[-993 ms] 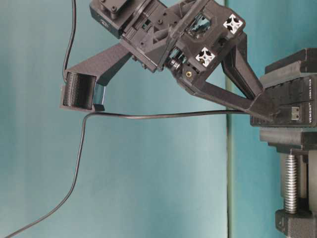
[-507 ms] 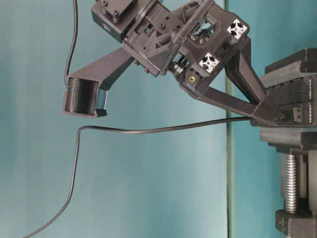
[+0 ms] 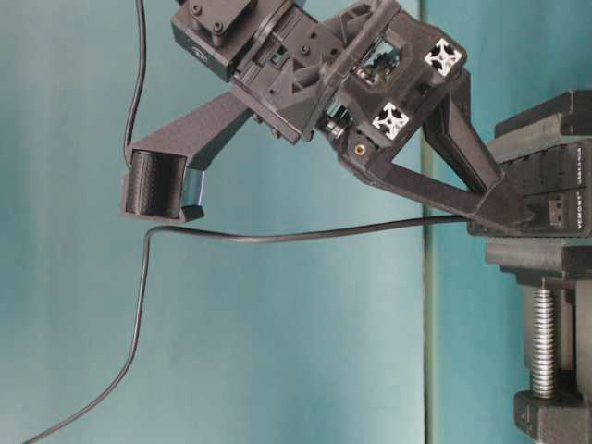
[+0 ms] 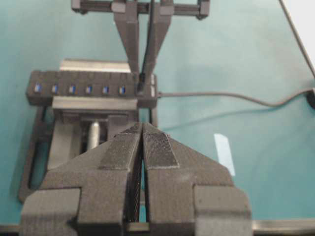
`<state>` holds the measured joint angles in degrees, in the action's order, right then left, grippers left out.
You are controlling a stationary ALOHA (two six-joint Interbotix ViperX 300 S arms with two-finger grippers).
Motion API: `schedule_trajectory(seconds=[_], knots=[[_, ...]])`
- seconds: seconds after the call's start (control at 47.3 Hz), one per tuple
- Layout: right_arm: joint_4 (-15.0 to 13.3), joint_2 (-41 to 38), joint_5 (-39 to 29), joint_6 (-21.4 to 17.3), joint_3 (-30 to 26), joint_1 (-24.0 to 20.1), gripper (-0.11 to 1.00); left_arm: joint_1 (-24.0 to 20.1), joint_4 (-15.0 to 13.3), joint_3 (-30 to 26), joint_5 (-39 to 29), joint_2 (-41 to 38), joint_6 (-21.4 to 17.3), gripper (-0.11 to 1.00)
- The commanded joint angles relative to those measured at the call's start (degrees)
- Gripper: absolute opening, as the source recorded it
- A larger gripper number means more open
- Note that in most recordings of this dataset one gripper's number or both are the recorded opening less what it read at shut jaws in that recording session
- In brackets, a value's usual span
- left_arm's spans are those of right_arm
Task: Insert the USB into the front port of the fixed hub.
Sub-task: 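Push the plug into the front port with the right gripper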
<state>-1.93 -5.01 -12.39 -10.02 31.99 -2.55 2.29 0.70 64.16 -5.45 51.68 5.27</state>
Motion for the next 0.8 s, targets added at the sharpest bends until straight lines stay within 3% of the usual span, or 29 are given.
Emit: schedule_trajectory(seconds=[0.0, 0.782], knots=[[0.26, -0.09, -1.32, -0.79, 0.09, -0.62, 0.06, 0.18, 0.09, -0.35, 0.53, 0.26, 0.09, 0.0], [0.97, -2.11, -2.02, -0.79, -0.26, -1.41, 0.06, 0.18, 0.09, 0.26, 0.53, 2.2, 0.09, 0.0]])
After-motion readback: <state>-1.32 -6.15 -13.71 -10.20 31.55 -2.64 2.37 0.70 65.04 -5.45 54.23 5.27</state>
